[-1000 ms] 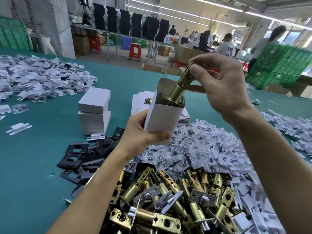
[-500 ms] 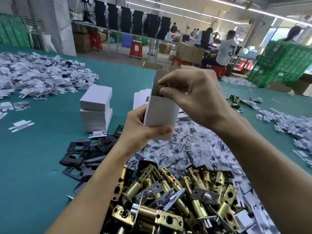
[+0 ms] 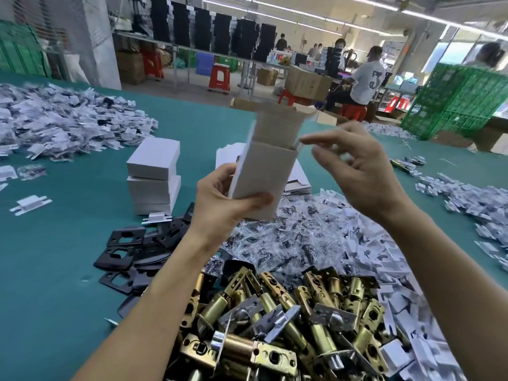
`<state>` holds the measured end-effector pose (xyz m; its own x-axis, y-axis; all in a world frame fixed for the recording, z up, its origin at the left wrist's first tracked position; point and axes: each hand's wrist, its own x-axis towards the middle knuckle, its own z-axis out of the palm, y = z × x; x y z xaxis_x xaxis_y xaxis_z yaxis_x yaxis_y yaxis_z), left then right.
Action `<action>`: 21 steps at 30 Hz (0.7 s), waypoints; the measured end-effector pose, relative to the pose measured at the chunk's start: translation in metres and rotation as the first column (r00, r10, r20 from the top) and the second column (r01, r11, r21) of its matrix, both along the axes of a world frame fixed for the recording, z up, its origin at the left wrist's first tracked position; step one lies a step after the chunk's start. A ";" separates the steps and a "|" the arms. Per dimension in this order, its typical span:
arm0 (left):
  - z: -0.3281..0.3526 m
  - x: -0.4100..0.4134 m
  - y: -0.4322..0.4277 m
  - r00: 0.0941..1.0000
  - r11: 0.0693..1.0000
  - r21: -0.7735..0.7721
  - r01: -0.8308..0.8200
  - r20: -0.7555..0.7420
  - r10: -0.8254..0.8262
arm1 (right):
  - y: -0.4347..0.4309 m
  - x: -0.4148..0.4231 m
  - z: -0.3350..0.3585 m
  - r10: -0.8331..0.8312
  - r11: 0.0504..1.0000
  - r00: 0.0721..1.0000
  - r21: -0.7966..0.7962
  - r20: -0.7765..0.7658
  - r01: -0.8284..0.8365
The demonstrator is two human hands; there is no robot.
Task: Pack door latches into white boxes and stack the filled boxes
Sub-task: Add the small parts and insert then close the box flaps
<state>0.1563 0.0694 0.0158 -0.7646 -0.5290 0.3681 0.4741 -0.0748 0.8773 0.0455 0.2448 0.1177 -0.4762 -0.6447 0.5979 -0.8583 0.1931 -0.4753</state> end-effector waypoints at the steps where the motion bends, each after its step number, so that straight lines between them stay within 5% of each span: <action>1: -0.001 0.000 -0.001 1.000 1.000 0.014 -0.003 0.006 0.003 | 0.010 -0.005 -0.008 -0.018 1.000 0.996 -0.009 0.087 0.019; 5: -0.005 -0.005 0.010 0.997 0.999 -0.003 0.045 0.069 -0.044 | 0.033 -0.007 -0.039 0.032 0.998 0.936 -0.055 0.349 -0.014; 9: -0.007 -0.006 0.016 0.994 0.994 0.075 0.081 0.061 -0.086 | 0.041 -0.013 -0.046 -0.022 0.982 0.915 -0.165 0.403 0.096; 15: -0.003 -0.006 0.016 0.971 0.922 0.309 0.232 -0.016 -0.239 | 0.068 -0.036 -0.062 -0.398 0.912 0.894 0.196 0.207 0.361; 18: -0.001 -0.004 0.018 0.967 0.907 0.335 0.254 -0.060 -0.248 | 0.075 -0.049 -0.076 -0.465 0.703 0.885 0.616 0.021 0.355; 21: 0.002 -0.002 0.017 0.978 0.935 0.287 0.208 -0.065 -0.198 | 0.075 -0.057 -0.099 -0.496 0.439 0.860 0.820 -0.120 0.368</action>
<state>0.1543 0.0866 0.0176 -0.8566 -0.4518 0.2492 0.4514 -0.4222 0.7861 -0.0117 0.3201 0.0186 -0.8584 -0.4944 -0.1370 -0.4985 0.8669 -0.0049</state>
